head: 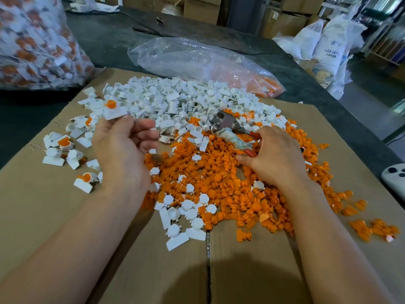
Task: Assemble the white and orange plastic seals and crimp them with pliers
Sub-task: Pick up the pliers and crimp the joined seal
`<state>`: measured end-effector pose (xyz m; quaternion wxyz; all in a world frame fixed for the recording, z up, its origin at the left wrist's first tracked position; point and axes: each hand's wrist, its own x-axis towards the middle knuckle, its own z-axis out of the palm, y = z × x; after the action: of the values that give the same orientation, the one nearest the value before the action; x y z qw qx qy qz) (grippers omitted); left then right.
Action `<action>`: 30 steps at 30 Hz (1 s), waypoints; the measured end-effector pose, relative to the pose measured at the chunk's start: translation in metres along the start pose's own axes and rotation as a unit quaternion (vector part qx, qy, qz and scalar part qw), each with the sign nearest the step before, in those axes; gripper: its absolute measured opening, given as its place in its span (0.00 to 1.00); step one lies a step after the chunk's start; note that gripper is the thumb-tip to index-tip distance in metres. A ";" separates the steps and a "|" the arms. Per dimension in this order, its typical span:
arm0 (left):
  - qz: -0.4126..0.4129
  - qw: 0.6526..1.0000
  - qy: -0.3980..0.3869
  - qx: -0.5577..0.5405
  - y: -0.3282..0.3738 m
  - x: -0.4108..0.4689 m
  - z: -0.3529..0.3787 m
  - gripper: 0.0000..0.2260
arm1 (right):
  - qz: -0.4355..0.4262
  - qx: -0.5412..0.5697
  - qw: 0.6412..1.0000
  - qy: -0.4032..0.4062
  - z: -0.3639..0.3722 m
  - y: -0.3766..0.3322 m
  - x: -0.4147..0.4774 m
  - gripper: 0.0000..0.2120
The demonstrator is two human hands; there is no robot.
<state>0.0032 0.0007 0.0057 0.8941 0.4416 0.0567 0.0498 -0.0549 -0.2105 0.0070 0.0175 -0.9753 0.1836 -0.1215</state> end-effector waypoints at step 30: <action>0.168 0.794 -0.123 0.572 -0.013 0.010 -0.006 0.06 | 0.019 0.055 0.995 -0.082 0.006 0.006 0.004 0.42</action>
<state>0.0128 -0.0012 -0.0085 0.4557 0.8772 -0.1109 0.1026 -0.0519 -0.2176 0.0016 0.0879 -0.9759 0.1931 -0.0510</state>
